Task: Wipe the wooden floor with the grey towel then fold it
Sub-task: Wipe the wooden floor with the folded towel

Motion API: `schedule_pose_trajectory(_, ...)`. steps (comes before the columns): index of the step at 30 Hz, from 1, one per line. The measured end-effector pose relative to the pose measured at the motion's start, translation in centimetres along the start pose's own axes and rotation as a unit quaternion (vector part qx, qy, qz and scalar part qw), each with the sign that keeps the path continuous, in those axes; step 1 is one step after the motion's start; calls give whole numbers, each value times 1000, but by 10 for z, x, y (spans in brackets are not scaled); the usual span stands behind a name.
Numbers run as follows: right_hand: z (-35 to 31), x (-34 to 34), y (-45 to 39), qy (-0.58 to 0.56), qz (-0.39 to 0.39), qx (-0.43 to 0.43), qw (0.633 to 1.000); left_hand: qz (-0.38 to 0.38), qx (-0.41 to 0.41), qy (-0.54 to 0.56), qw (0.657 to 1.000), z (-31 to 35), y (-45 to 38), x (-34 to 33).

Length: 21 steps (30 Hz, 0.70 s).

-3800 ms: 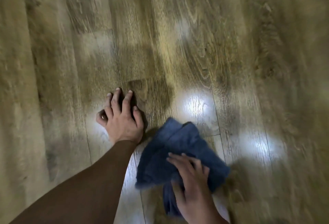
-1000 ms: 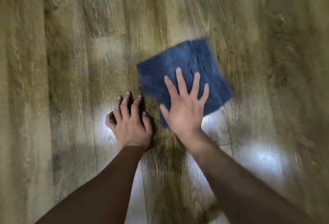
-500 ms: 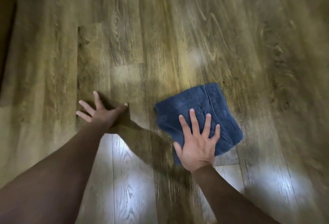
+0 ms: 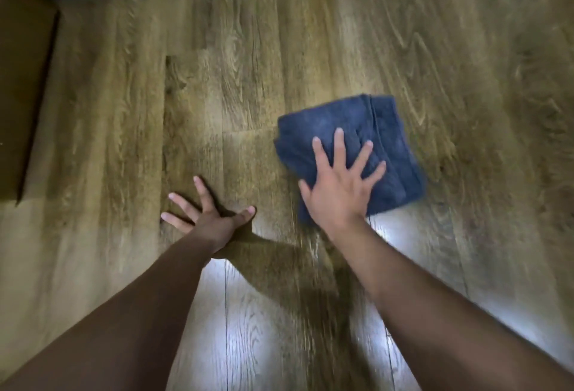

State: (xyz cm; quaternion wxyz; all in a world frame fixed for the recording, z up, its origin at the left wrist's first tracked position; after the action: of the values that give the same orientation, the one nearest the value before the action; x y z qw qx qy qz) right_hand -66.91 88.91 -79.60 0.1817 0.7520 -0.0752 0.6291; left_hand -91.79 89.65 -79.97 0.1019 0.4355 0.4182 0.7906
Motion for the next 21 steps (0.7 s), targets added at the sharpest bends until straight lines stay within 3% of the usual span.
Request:
schedule_pose_trajectory(4,-35,6,-70,2,-2,29,1000,6,4,9,1000,1,-1,0)
schedule_pose_trajectory(8,-36,8,-62,7,-4,56,998,8,12,8,1000,3,0,0)
schedule_pose_trajectory(14,-19,-8,82,1,7,112,994,18,21,1,1000,6,3,-1)
schedule_pose_trajectory(18,-6,-31,206,-8,-22,125,992,34,22,31,999,8,2,0)
schedule_pose_trajectory(21,-2,-40,248,-2,-62,129,990,27,19,33,999,7,3,2)
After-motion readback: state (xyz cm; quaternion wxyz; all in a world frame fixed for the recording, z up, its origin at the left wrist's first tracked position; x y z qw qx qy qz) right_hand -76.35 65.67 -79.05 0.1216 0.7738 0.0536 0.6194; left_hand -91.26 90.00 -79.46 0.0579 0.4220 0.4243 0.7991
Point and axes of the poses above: each hand's wrist, its own y-axis away from the middle knuckle, its own x-axis out of the back of the hand, z = x × y, the point moved 6 cm from there along -y, towards the middle knuckle, and after that the axes turned 1 degree about y, right-handed, at the moved point
